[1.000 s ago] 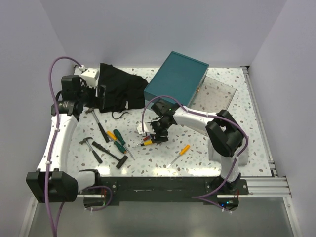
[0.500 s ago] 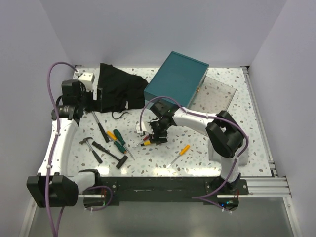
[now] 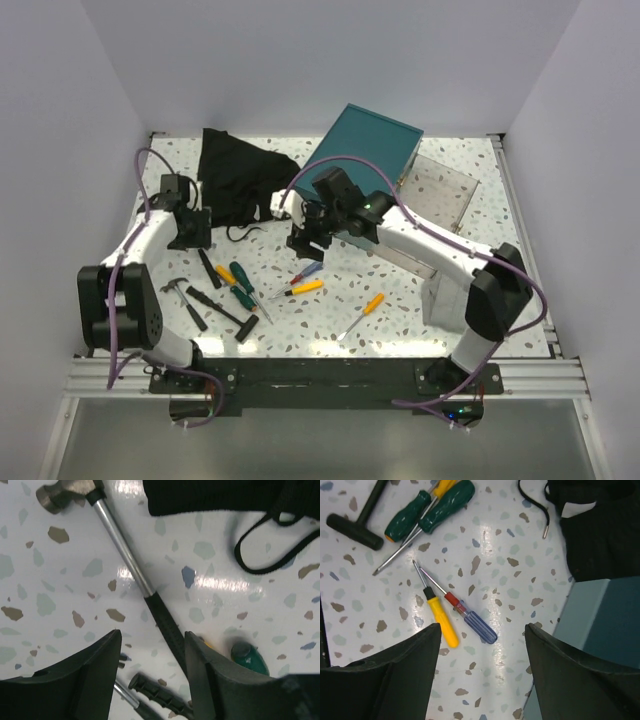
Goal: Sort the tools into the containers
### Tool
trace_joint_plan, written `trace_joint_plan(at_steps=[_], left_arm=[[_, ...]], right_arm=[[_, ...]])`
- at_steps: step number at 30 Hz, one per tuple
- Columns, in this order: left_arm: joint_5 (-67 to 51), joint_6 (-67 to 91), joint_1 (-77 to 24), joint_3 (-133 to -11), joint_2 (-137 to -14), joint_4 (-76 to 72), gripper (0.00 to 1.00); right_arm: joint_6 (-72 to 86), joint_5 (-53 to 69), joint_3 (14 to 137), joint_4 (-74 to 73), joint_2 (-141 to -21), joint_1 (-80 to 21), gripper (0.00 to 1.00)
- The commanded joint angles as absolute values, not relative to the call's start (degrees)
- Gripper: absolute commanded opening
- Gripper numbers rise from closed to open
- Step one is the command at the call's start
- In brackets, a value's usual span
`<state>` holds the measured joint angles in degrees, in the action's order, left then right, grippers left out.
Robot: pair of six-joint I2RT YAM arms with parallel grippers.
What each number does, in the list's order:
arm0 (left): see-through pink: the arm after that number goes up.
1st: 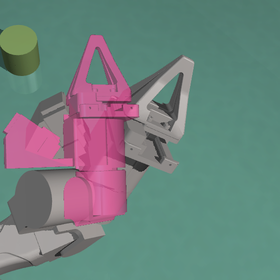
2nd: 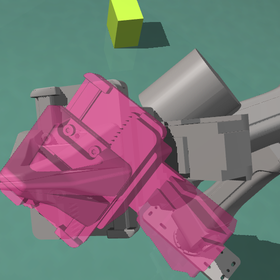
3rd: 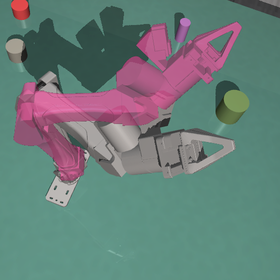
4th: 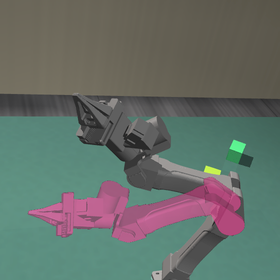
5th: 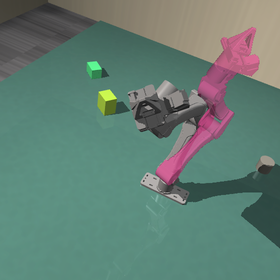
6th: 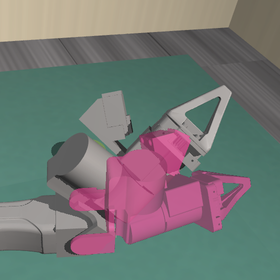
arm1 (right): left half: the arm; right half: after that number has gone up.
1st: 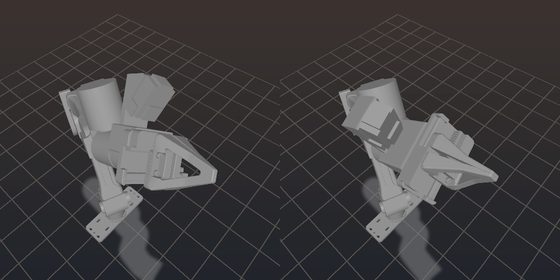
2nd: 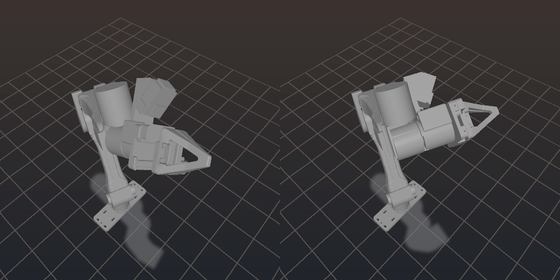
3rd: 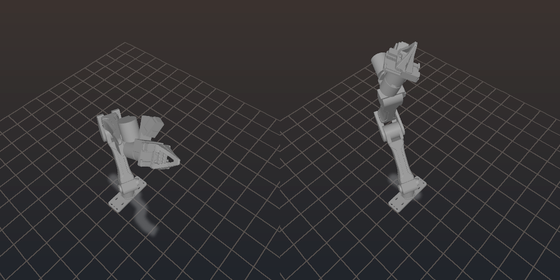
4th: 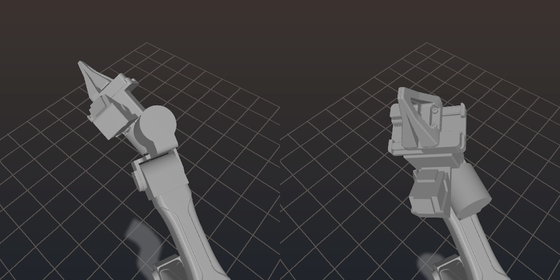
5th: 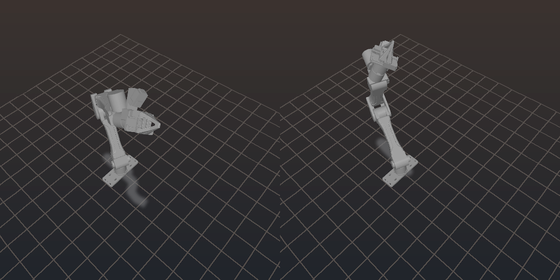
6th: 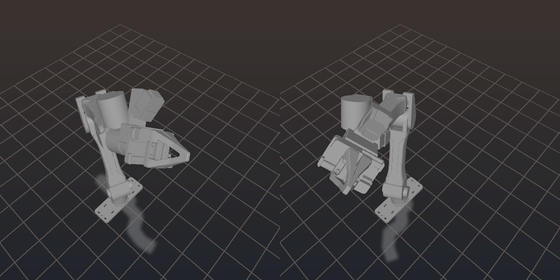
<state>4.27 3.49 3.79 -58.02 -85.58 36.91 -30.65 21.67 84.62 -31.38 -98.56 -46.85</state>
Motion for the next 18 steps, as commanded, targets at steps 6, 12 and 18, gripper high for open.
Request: trace_joint_plan(at_steps=[6,12,18], left_arm=[[4.4,7.0,4.3,-69.8,-100.9,36.6,0.49],[6.2,7.5,4.3,-69.9,-105.0,38.2,0.47],[4.9,7.3,4.8,-68.1,-106.8,38.2,0.2]], right_arm=[[-24.1,18.3,83.5,-29.7,-89.9,-46.9,0.73],[-24.3,16.4,82.1,-29.4,-87.8,-46.8,0.74],[-24.5,15.7,80.7,-29.4,-86.6,-46.6,0.74]])
